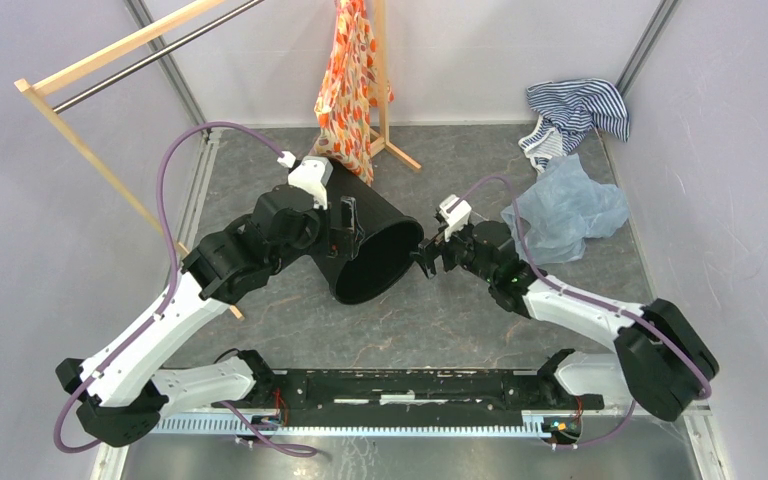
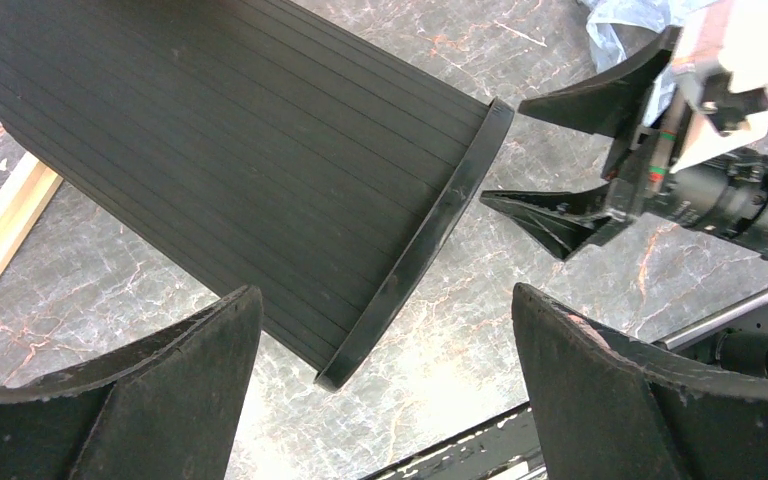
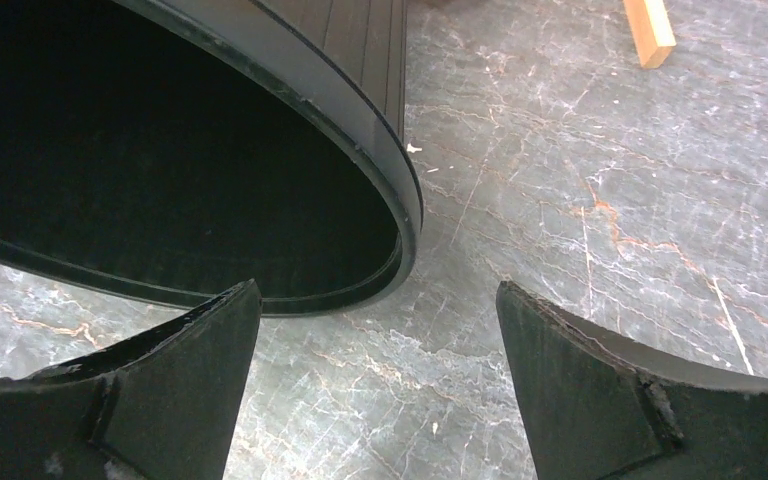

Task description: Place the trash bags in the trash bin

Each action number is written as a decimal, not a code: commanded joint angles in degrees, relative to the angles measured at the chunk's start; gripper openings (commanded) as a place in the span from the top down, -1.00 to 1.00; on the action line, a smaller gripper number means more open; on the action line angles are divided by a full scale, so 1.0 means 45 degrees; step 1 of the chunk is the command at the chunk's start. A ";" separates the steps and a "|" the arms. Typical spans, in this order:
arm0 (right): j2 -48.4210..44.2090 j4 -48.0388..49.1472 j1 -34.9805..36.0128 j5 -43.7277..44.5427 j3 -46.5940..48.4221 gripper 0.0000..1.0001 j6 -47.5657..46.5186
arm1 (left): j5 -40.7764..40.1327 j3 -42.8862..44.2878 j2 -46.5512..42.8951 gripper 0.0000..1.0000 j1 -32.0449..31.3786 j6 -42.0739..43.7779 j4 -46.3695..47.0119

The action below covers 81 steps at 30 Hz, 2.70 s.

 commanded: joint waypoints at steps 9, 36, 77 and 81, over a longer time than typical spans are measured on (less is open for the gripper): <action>0.2977 0.3512 -0.0101 -0.1091 0.1906 -0.51 0.0542 | 0.0091 0.0530 -0.0349 -1.00 -0.0079 0.0020 0.0032; 0.0696 -0.9404 -0.1321 0.4272 0.8623 1.00 0.1694 | 0.1152 0.1484 0.0271 -1.00 -0.0076 0.0886 0.0166; 0.7046 -1.4820 -0.6806 0.0714 1.7467 0.05 0.5134 | 0.1097 0.0405 0.0346 -1.00 -0.0707 0.0129 0.1293; 0.7112 -1.4527 -0.6809 0.0921 1.7461 -0.05 0.5082 | 0.1013 0.0307 0.0411 -1.00 -0.0705 0.0166 0.1308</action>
